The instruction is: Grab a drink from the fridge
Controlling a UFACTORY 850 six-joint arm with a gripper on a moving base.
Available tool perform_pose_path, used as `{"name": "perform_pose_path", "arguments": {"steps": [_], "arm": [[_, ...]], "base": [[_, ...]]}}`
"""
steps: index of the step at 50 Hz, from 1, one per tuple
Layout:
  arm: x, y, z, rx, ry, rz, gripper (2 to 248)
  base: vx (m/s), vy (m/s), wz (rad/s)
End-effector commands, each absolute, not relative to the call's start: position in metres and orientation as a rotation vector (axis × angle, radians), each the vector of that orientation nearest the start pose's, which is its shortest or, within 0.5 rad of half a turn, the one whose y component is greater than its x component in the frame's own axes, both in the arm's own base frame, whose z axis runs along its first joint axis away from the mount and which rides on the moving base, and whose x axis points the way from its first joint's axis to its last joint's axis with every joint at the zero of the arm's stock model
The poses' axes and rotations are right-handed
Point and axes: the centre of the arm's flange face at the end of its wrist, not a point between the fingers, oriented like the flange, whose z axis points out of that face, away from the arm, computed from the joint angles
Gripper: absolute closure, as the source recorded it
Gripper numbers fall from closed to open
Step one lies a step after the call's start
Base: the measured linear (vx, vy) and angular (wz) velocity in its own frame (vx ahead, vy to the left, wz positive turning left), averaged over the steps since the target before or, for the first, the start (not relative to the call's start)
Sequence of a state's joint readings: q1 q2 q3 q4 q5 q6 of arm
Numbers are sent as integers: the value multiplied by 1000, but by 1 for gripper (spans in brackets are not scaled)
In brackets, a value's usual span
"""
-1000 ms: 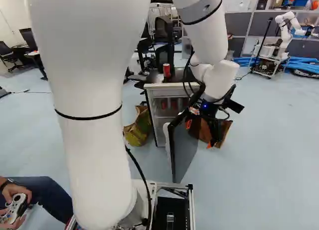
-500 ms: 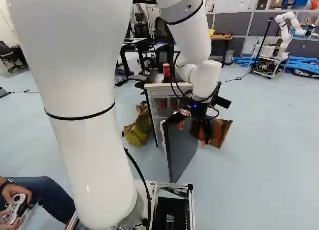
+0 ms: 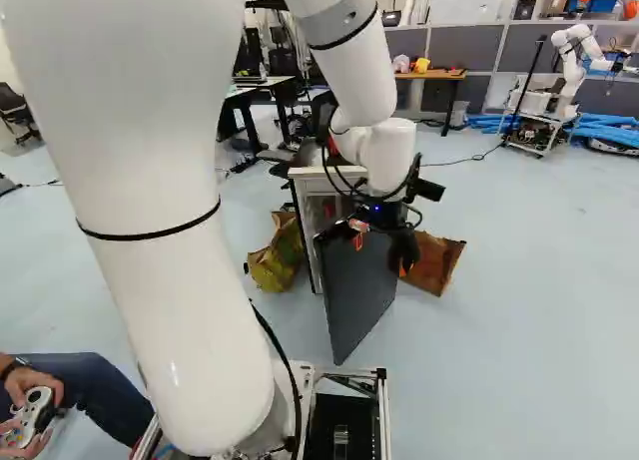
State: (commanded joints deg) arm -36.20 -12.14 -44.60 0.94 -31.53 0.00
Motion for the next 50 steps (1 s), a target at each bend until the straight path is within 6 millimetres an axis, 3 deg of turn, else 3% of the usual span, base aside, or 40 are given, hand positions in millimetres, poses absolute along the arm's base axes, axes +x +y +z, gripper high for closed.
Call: {"name": "perform_pose_path", "arguments": {"steps": [50], "arm": [[402, -195, 380, -3081, 735, -490, 3]], "base": [[0, 0, 0]]}}
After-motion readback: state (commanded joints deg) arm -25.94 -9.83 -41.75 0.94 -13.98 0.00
